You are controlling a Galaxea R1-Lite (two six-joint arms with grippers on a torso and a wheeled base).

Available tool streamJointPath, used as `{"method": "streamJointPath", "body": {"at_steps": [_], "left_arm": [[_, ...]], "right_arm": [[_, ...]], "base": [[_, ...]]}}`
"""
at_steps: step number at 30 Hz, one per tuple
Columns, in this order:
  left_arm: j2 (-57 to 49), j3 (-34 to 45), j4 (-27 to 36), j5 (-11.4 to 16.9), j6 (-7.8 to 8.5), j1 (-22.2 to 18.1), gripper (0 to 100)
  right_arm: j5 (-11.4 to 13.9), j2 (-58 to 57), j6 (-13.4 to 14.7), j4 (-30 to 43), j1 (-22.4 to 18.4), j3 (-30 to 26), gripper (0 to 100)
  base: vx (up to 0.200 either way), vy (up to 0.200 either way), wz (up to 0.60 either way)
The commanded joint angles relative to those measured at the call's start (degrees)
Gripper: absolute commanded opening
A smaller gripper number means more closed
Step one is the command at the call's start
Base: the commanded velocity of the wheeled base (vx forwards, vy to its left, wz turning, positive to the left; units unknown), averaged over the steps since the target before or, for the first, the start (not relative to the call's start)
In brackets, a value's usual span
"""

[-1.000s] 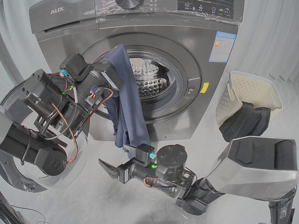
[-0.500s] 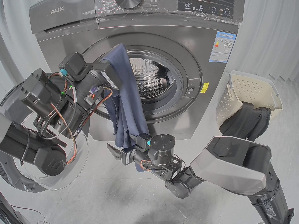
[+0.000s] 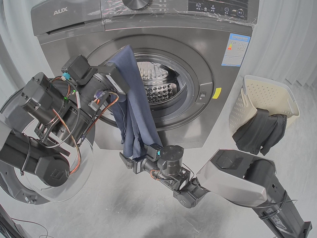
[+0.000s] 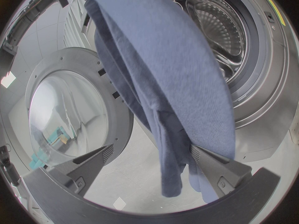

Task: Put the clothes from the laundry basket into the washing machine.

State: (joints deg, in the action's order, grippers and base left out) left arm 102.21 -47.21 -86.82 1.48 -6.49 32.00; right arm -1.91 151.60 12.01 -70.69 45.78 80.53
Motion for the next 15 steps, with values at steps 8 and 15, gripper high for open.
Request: {"method": "streamJointPath", "body": {"at_steps": [8,15], "left_arm": [[-0.1,-0.1,0.0,0.0,-0.02,0.0,0],[0.0,-0.1,0.0,0.0,-0.02,-0.4,0]], "right_arm": [[-0.3,3.6,-0.8,0.0,-1.2,3.1,0],[-0.3,3.1,-1.2,-0.4,-1.4,2.3,0]], "base": [[0.0,0.0,0.0],[0.0,0.0,0.0]]}}
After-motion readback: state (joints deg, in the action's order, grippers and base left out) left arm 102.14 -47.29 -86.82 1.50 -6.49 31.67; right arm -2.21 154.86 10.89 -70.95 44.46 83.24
